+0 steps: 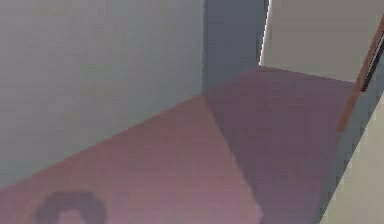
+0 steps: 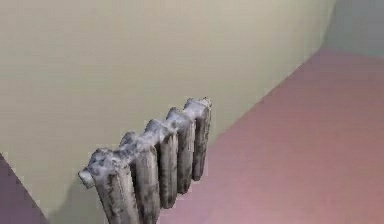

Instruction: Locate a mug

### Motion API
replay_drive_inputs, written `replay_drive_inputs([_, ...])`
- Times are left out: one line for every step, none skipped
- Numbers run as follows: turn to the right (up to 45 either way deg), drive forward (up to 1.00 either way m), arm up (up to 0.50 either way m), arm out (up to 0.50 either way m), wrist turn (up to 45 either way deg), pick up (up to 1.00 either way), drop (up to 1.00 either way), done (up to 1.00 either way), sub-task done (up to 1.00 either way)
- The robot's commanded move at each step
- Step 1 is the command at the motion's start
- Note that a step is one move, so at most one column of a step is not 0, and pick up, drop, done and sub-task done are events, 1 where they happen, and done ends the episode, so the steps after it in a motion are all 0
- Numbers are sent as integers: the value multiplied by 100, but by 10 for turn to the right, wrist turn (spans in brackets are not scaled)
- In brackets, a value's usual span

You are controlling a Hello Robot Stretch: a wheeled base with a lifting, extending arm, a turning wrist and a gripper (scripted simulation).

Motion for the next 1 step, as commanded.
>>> replay_drive_inputs([30,0,0,0,0,0,0,0,0])
